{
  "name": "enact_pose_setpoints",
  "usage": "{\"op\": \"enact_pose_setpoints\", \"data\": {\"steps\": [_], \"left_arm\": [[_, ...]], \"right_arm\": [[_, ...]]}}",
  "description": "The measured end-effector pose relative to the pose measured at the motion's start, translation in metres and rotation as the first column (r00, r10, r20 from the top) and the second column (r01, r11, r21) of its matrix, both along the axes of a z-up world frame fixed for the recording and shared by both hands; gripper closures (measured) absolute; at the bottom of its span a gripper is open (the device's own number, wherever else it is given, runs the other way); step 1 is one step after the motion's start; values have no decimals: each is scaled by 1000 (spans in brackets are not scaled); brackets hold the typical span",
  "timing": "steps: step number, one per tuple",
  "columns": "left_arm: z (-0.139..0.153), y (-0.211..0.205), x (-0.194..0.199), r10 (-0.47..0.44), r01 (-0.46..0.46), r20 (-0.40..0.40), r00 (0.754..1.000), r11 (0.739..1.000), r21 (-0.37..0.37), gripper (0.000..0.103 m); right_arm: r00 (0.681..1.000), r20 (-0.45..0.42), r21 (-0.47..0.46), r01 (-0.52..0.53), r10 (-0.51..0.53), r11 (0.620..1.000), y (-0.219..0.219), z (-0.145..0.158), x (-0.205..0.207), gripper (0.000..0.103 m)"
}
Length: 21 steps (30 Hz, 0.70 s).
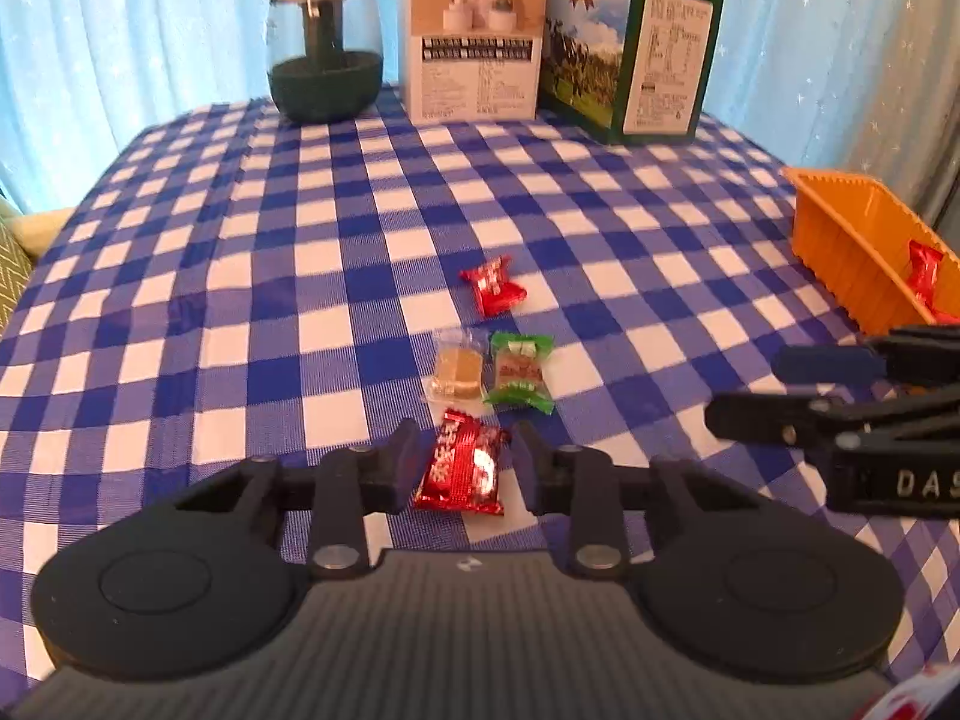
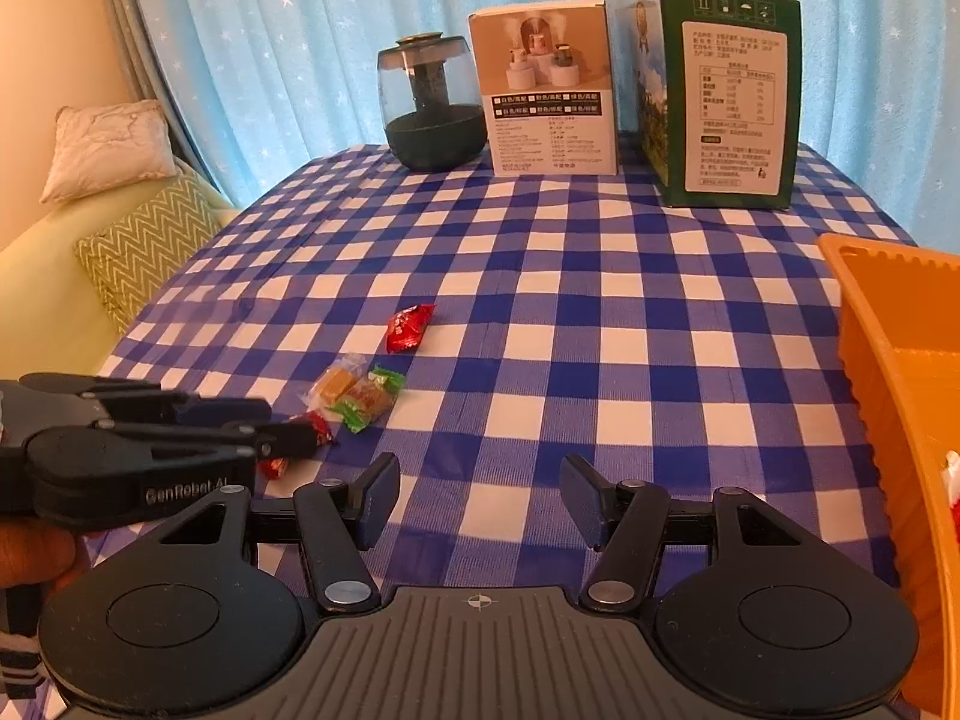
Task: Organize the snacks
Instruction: 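Grasp the dark red candy with the left tool while the right tool grasps the green-wrapped candy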
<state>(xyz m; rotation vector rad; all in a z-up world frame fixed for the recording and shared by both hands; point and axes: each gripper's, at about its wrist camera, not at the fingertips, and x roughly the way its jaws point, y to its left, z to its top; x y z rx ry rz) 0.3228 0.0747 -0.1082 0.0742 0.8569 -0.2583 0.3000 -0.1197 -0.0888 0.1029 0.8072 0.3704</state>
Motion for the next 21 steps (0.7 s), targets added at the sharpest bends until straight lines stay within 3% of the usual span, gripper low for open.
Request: {"op": "enact_pose_setpoints", "data": {"steps": [7, 12, 14, 21], "left_arm": [[-1, 4, 1, -4, 4, -16, 1000, 1000, 15, 80], [7, 18, -1, 54, -54, 4, 999, 998, 28, 81], [9, 25, -1, 83, -83, 8, 997, 996, 29, 81], [11, 36, 2, 101, -101, 7, 995, 995, 17, 81]], "right_arm": [[1000, -5, 10, -17, 17, 1000, 13, -6, 14, 44], [998, 6, 25, -57, 57, 998, 32, -8, 24, 53], [997, 12, 27, -77, 77, 997, 41, -10, 28, 63], [997, -9, 74, -73, 74, 995, 63, -21, 47, 67]]}}
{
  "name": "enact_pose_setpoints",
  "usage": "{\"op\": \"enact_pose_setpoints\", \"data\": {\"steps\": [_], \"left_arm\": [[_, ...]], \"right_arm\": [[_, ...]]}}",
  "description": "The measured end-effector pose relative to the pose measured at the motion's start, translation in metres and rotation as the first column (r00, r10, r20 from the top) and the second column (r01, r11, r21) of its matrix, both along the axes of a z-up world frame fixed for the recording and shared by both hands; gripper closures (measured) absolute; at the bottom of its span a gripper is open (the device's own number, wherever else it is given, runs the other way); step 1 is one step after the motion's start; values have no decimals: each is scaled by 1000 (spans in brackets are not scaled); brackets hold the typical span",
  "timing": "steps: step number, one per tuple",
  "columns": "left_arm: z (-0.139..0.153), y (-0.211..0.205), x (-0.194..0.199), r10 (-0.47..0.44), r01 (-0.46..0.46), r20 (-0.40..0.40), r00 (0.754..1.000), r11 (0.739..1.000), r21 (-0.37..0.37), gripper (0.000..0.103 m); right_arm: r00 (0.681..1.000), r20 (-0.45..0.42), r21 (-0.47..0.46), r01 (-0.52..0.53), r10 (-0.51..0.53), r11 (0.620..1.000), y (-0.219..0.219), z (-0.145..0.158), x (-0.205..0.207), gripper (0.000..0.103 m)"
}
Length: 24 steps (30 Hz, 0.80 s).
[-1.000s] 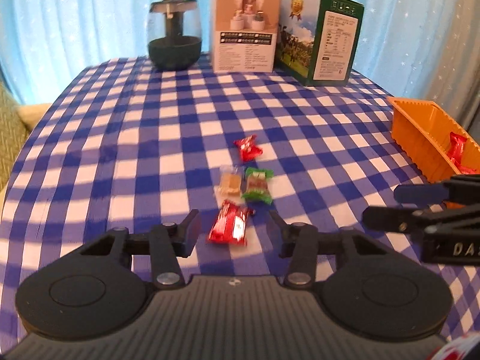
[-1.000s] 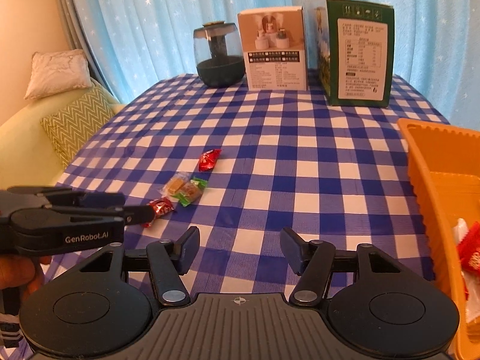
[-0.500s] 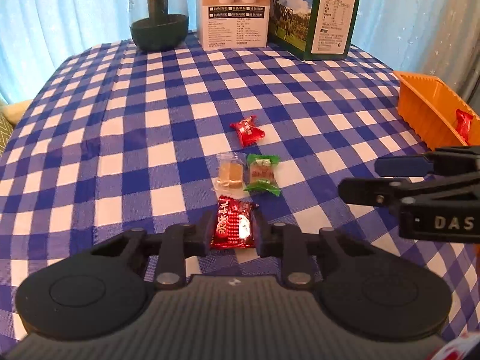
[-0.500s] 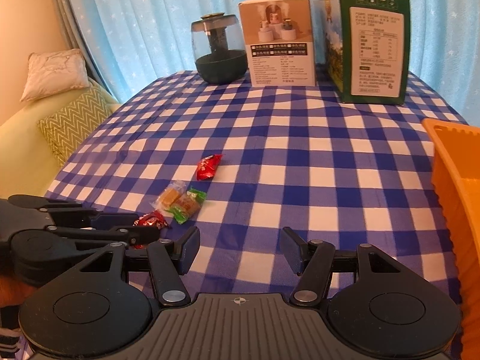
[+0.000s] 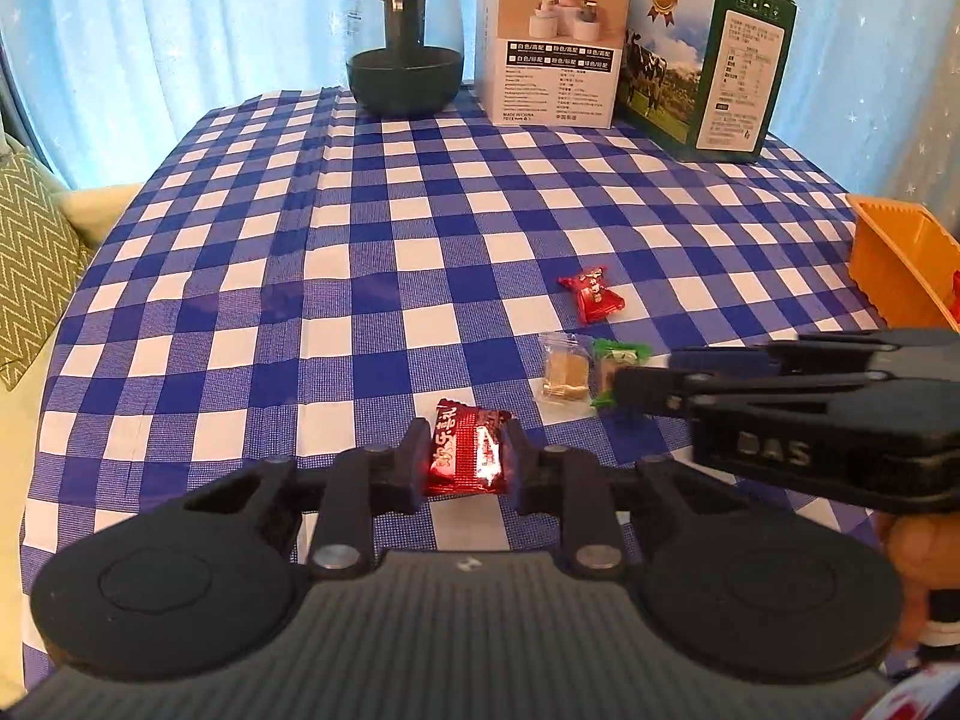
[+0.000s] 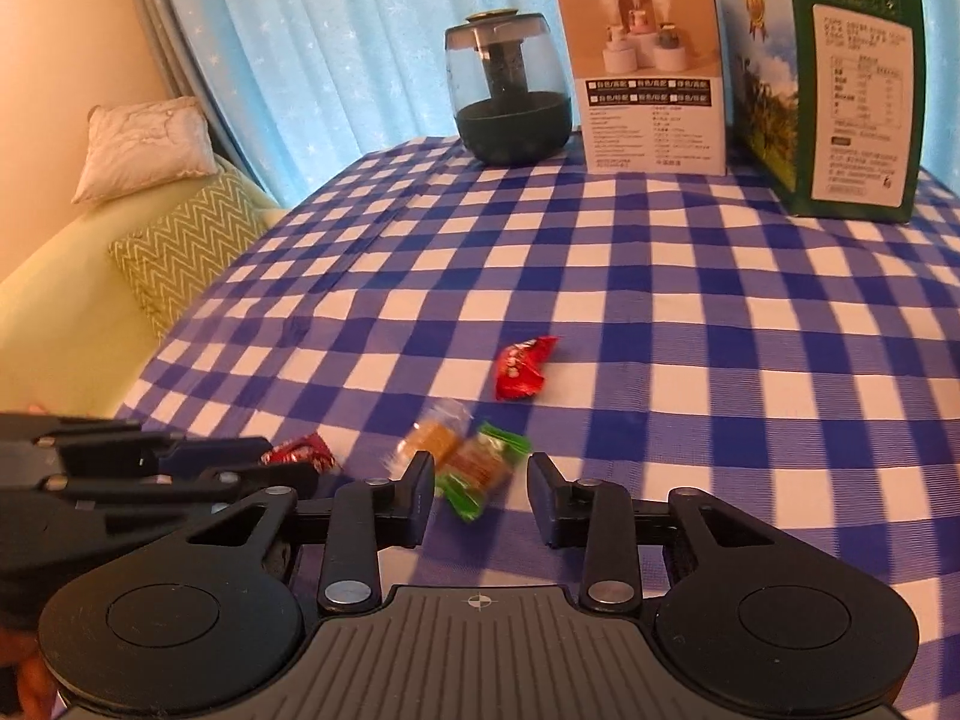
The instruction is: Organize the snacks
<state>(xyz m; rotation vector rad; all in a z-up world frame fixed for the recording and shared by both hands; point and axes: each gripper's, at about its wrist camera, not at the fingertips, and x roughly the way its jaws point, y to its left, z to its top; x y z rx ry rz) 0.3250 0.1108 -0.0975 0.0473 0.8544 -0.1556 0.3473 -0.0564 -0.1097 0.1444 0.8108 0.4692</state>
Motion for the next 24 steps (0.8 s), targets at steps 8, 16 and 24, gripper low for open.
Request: {"op": "enact_pose_setpoints", "data": {"steps": [8, 16, 24], "left_arm": [[-2, 1, 2, -3, 3, -17, 1000, 1000, -10, 81], [-5, -2, 1, -18, 17, -26, 1000, 1000, -26, 81], [-2, -16, -10, -47, 46, -11, 999, 998, -35, 81]], "right_arm": [[999, 32, -113, 4, 0, 994, 22, -8, 7, 67], [998, 56, -181, -15, 26, 983, 14, -9, -9, 81], [999, 23, -159, 45, -41, 986, -27, -1, -43, 81]]}}
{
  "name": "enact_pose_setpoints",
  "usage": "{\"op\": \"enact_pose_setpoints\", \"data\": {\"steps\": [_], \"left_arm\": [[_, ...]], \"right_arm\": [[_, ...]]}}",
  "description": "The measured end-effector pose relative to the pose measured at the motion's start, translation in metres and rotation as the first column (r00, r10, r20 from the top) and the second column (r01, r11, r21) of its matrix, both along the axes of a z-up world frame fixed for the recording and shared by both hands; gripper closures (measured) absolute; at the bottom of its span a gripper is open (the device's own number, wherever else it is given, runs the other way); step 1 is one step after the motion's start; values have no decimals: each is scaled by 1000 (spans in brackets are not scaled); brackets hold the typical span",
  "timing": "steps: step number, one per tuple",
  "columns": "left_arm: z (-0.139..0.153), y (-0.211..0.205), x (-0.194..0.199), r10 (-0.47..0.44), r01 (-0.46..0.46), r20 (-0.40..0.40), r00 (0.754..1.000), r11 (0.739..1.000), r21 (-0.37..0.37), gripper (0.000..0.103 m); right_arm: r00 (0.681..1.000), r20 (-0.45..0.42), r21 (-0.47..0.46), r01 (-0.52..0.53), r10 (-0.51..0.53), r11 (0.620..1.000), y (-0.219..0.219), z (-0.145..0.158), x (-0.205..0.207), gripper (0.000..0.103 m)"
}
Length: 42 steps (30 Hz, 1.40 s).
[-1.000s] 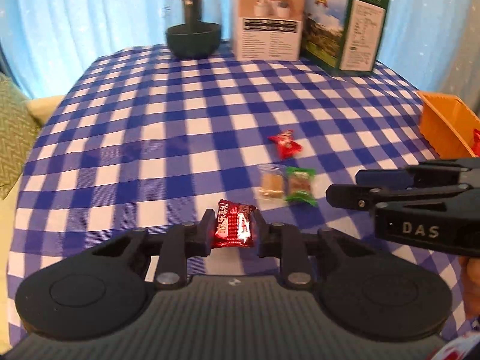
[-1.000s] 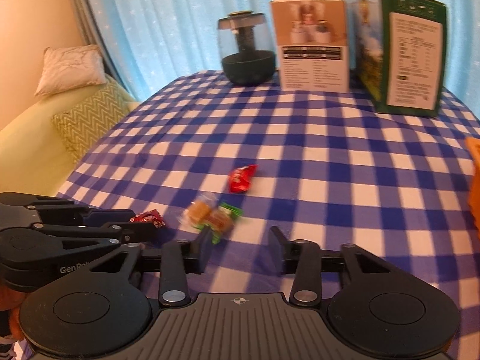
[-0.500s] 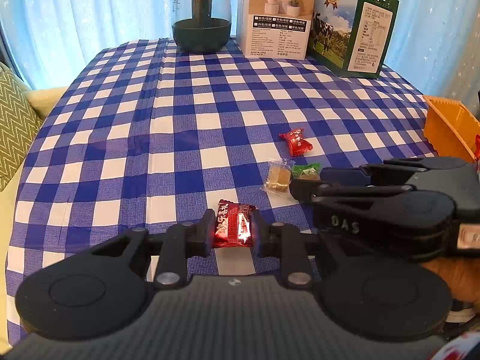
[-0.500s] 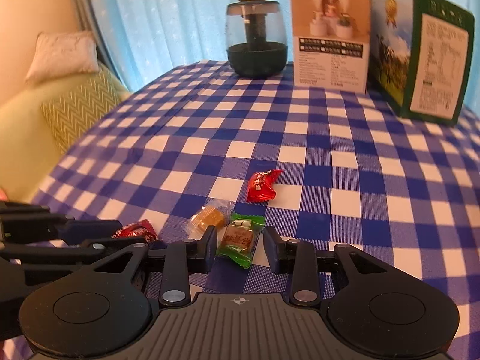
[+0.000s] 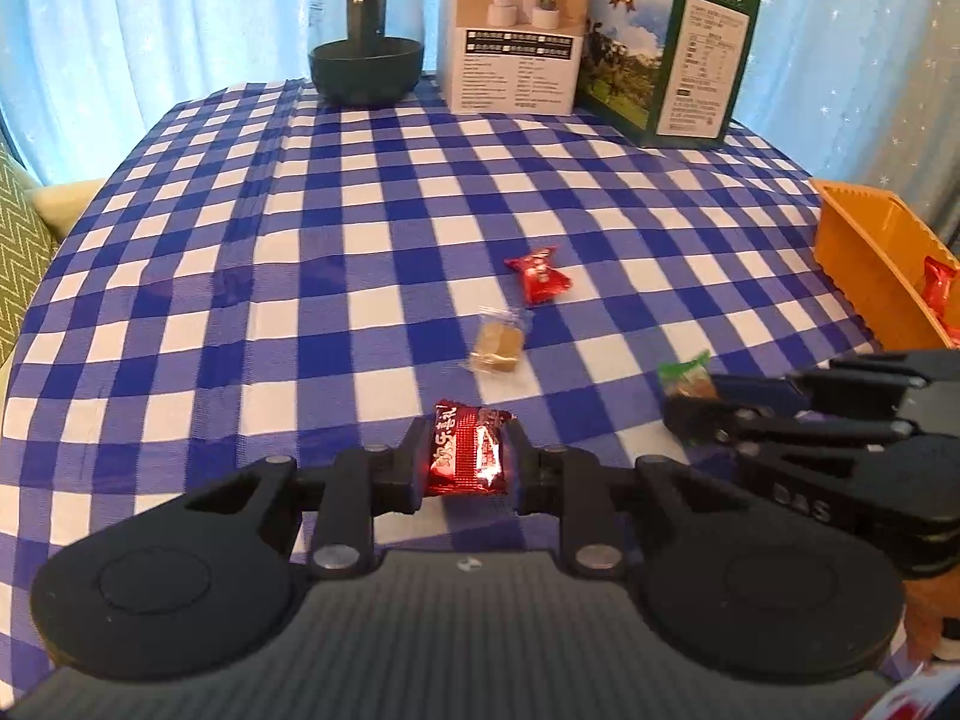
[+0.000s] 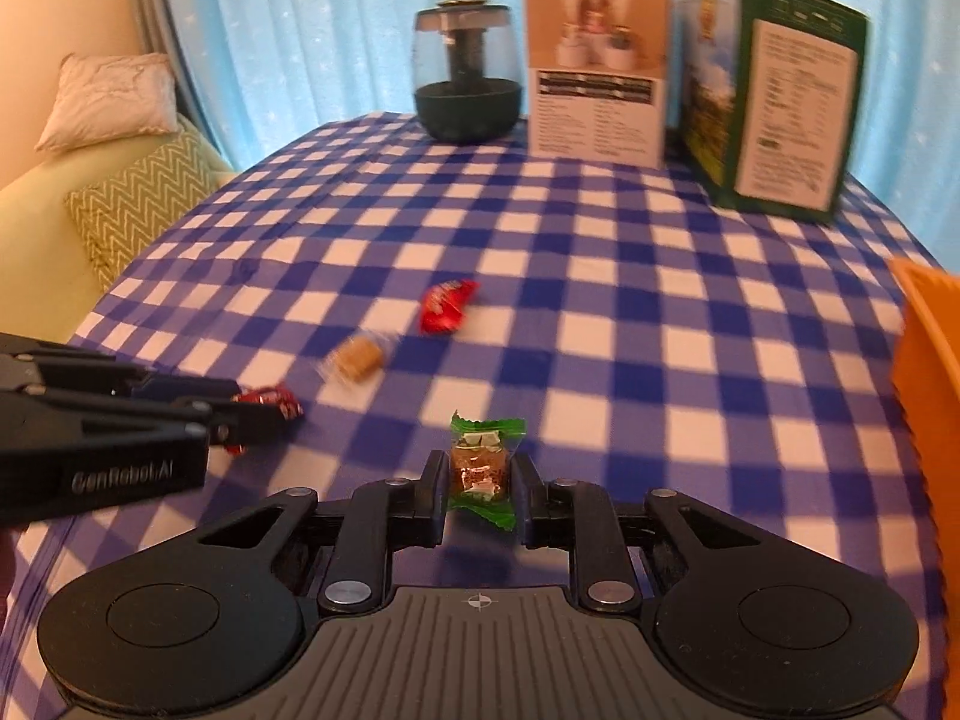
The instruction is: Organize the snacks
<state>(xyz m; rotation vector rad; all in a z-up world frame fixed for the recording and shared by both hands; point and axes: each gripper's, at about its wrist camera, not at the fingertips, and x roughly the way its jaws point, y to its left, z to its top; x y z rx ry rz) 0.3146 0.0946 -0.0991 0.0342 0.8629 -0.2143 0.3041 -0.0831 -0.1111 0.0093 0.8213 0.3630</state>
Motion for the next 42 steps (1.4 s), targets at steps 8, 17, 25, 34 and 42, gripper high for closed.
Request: {"op": "enact_pose_setpoints", "data": {"steps": [8, 17, 25, 34, 42], "left_arm": [[11, -21, -33, 4, -3, 26, 1000, 1000, -25, 81], [31, -48, -90, 71, -68, 59, 996, 996, -62, 81], [46, -78, -145, 97, -92, 35, 995, 989, -114, 81], [68, -114, -184, 64, -58, 44, 997, 991, -124, 81], [83, -139, -199, 27, -20, 62, 998, 993, -114, 81]], "right_arm": [[998, -15, 7, 57, -57, 998, -35, 14, -41, 81], [991, -21, 34, 132, -132, 991, -77, 41, -83, 81], [984, -12, 35, 176, -175, 984, -111, 67, -126, 81], [978, -2, 39, 209, -209, 977, -142, 85, -168, 81], [969, 11, 48, 247, -247, 968, -169, 97, -193, 81]]}}
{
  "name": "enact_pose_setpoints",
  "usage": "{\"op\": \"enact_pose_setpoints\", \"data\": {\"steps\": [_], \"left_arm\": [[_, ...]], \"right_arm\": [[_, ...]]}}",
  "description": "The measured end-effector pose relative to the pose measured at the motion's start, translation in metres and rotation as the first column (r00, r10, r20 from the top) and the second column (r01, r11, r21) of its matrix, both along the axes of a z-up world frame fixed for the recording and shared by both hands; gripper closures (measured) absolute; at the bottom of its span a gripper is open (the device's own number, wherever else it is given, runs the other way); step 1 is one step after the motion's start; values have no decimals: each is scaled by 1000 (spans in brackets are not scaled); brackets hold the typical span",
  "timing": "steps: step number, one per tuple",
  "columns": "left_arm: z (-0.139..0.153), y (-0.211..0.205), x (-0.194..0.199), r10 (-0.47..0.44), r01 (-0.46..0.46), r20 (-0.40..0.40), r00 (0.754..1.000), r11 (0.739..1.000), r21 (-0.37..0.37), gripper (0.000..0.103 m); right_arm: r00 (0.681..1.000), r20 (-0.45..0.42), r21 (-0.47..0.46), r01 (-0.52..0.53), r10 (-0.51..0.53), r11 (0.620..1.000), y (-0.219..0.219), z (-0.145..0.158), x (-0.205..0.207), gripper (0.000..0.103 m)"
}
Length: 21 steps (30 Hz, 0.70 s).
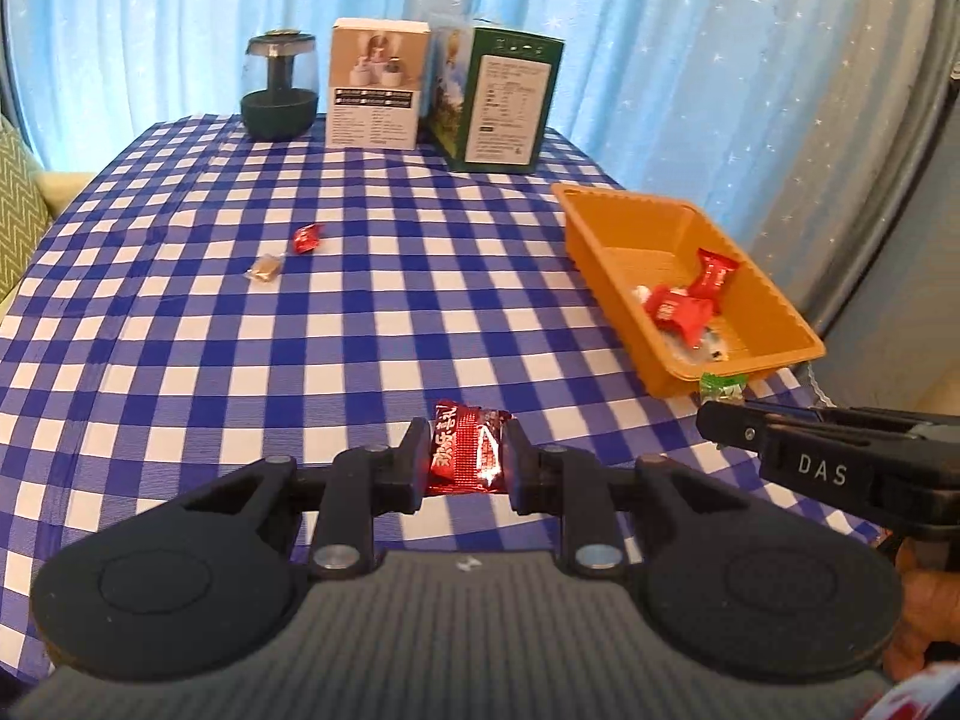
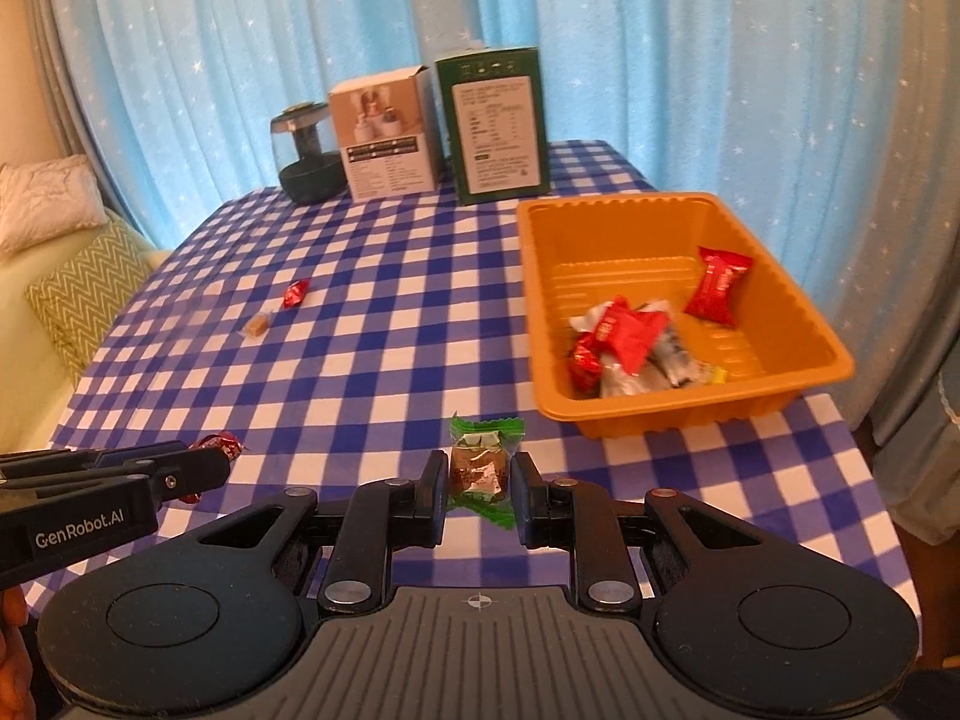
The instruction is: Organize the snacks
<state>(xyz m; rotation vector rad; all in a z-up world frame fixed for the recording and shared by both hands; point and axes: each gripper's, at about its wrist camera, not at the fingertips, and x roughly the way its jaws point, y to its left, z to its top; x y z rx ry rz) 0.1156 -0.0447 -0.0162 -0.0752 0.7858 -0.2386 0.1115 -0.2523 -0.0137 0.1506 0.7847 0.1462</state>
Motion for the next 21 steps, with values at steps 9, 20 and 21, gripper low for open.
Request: {"op": "enact_pose_setpoints", "data": {"steps": [9, 20, 21], "left_arm": [[8, -25, -8, -45, 45, 9, 999, 999, 10, 81], [9, -49, -11, -86, 86, 7, 996, 996, 17, 81], [9, -50, -11, -89, 89, 7, 996, 996, 16, 81]], "right_arm": [[999, 8, 2, 38, -38, 999, -22, 6, -12, 81], [997, 10, 11, 75, -75, 997, -37, 10, -16, 81], [997, 11, 11, 78, -78, 997, -38, 10, -16, 81]]}}
